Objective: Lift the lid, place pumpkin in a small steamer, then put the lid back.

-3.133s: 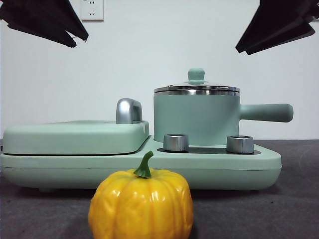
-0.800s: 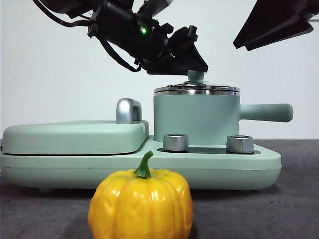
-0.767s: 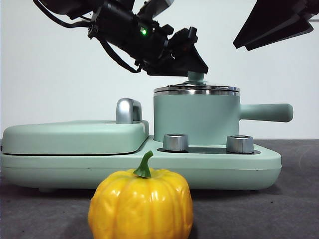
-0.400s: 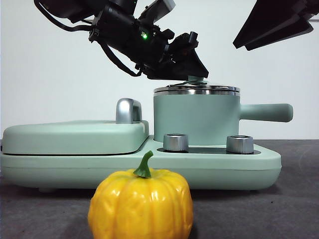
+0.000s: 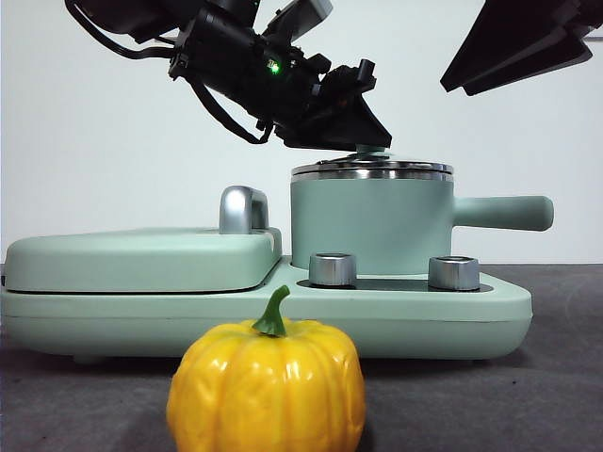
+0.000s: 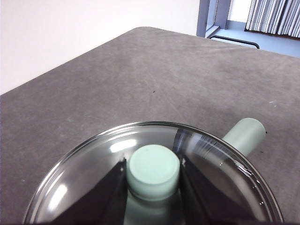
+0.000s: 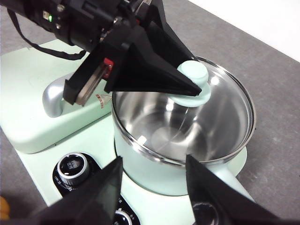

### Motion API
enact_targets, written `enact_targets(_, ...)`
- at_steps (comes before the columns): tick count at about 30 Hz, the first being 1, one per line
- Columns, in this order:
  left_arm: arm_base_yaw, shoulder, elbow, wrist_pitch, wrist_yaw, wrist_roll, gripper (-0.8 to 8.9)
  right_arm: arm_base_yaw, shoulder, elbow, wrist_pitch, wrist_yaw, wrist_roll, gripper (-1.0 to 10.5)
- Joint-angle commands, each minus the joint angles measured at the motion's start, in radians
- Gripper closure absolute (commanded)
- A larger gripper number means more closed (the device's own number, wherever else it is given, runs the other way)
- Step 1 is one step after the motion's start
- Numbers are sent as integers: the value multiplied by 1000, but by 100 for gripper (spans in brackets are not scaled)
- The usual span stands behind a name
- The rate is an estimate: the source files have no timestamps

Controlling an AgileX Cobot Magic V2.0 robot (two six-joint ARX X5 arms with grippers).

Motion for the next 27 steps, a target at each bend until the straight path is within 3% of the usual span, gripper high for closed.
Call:
enact_targets(1, -9, 21, 38, 14, 0, -2, 807, 5, 6, 19, 8, -1, -4, 732)
enact_targets(15, 9, -81, 99, -9, 0, -3, 807, 5, 6, 19, 8, -1, -4, 733)
enact_targets(27, 118, -275, 107, -296, -39, 4, 807, 5, 6, 19, 6, -2, -4, 733)
